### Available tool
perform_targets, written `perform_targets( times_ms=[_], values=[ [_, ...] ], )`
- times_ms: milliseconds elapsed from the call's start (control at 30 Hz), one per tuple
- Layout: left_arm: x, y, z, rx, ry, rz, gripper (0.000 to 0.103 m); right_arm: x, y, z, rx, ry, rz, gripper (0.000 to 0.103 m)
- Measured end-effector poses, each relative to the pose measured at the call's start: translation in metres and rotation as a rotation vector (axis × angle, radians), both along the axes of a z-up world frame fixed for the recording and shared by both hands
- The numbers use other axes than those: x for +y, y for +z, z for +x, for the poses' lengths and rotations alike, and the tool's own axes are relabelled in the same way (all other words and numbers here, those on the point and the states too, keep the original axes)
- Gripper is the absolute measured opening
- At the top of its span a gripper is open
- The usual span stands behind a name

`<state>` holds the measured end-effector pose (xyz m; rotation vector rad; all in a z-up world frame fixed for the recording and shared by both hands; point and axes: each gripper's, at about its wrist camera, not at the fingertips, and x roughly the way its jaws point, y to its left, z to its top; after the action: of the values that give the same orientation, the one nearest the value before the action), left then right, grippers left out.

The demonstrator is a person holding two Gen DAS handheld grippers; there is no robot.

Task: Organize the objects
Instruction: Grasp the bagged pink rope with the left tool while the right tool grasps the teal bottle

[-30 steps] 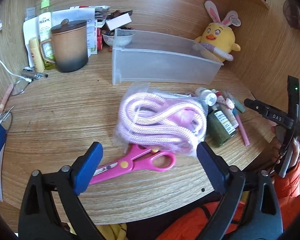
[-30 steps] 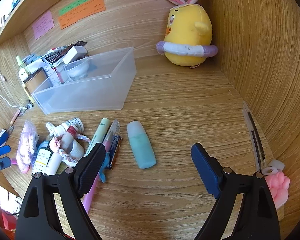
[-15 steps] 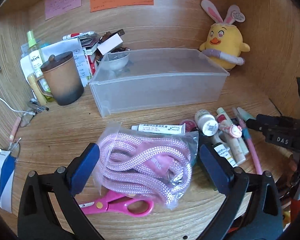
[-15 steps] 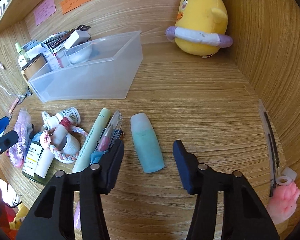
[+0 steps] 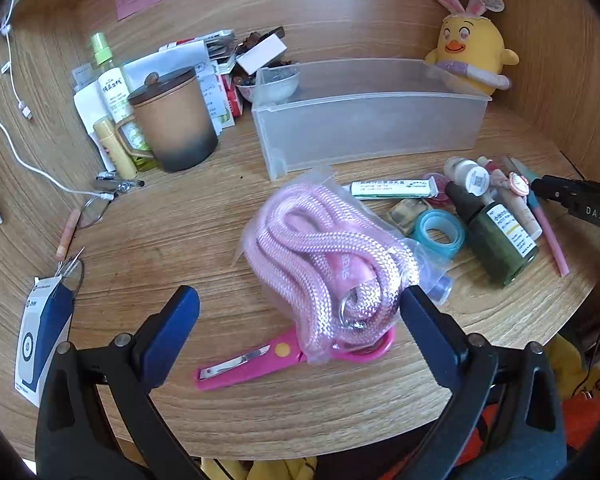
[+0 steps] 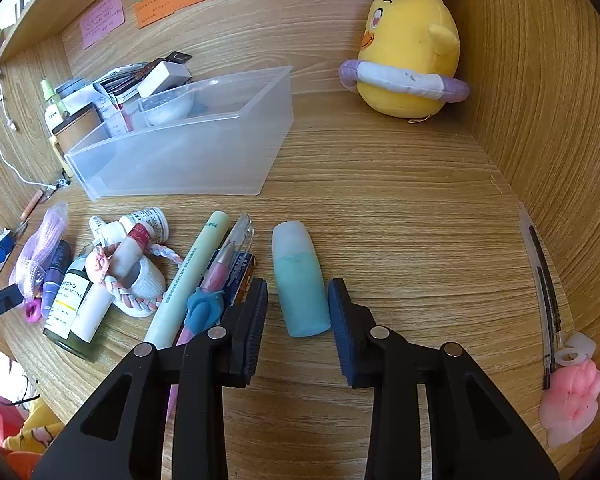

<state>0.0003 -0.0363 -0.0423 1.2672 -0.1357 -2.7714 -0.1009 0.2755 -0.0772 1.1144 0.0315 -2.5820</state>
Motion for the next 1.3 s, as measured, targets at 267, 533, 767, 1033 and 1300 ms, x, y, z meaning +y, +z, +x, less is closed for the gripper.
perform_targets(
  times_ms=[267,533,767,1033,1300],
  values=[
    [-0.021,0.02,-0.007,-0.02,0.025,0.182,0.102,-0.001,0.0,0.007,0.0,0.025,-0.008,0.025],
    [-0.017,-0.01,-0.051,-0.137,0.03,0.263,0.102,0.001,0.009,0.004,-0.008,0.041,-0.01,0.034],
    [-0.033,-0.02,-0.053,-0.165,0.03,0.336,0.102,-0.001,0.008,-0.015,-0.034,0.014,0.013,0.044],
    [-0.046,-0.023,-0.056,-0.176,0.014,0.293,0.102,-0.02,-0.001,-0.021,-0.02,0.027,0.121,0.042],
    [-0.047,-0.023,-0.072,-0.174,-0.084,0.29,0.088,-0.026,0.0,-0.023,-0.009,0.037,0.135,0.023]
  ],
)
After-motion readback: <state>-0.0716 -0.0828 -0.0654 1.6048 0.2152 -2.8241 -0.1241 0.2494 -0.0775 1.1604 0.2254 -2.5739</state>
